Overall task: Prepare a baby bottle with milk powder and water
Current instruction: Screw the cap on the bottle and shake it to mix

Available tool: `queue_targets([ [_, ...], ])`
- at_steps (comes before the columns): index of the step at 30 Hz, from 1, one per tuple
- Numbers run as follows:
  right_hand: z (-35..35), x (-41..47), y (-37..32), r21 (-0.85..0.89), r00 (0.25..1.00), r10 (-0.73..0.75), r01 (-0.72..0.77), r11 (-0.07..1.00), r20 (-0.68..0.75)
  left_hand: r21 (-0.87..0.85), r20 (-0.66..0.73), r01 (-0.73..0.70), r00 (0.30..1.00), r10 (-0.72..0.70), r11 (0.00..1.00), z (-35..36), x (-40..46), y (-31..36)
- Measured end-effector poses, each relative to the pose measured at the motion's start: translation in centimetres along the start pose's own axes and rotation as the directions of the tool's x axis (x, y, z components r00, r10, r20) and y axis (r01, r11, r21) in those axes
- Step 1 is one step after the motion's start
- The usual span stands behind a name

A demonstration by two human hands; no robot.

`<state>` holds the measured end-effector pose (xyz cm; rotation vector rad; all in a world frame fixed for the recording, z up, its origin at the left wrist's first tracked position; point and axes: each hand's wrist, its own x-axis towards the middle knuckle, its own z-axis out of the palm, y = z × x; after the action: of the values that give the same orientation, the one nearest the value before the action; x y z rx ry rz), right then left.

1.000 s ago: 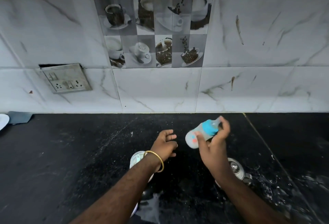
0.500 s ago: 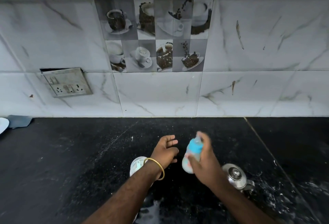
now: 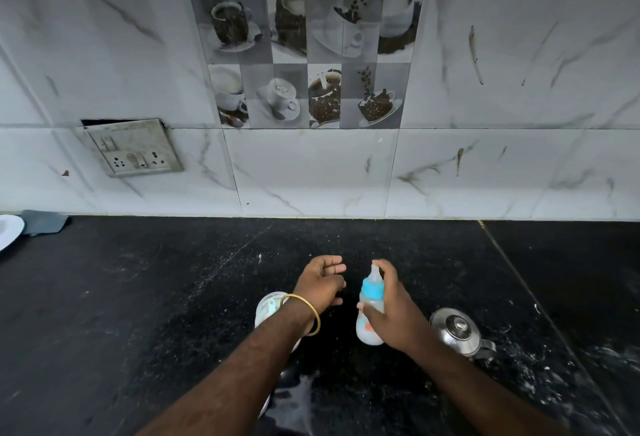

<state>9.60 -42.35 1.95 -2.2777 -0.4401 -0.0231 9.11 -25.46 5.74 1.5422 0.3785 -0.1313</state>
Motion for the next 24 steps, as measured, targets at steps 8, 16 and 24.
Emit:
queue_targets([
  [8, 0.7, -0.1, 1.5, 0.103, 0.988, 0.023, -0.007, 0.995, -0.152, 0.027, 0.005, -0.001, 1.000, 0.001, 1.000, -0.6, -0.4, 0.4],
  [16, 1.6, -0.2, 2.8, 0.062, 0.993, 0.039, -0.033, 0.998, -0.112, 0.057, 0.025, -0.023, 0.999, 0.021, 0.998, -1.1, -1.3, 0.8],
  [24, 2.9, -0.1, 3.0, 0.058, 0.991, 0.079, -0.073, 0.996, -0.109, 0.031, 0.015, -0.053, 0.999, 0.053, 0.998, -2.2, -1.8, 0.9],
])
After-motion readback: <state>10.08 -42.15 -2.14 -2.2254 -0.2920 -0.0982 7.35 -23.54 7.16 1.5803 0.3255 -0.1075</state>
